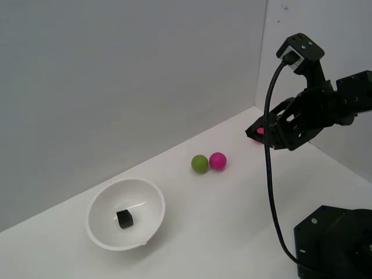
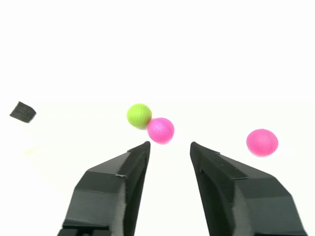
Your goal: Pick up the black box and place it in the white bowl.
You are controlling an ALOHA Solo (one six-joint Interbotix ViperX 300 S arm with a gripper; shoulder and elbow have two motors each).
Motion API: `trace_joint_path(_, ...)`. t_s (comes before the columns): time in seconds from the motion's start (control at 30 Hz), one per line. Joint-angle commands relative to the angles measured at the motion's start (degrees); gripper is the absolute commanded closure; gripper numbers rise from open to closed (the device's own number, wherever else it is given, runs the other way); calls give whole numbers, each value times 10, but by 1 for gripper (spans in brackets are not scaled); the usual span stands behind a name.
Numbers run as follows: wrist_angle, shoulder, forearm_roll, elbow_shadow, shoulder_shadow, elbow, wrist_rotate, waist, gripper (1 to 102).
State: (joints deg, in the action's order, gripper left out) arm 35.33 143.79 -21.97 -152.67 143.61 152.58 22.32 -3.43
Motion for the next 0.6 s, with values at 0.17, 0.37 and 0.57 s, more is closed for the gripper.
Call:
trace_joint_path(0.17, -2, 54, -4, -11, 57, 13, 34, -33, 54)
trace_joint_path(0.37, -17, 74, -5, -26, 76, 27, 42, -40, 54)
trace_joint_path(0.57, -18, 98, -4, -47, 100, 50, 43, -40, 54)
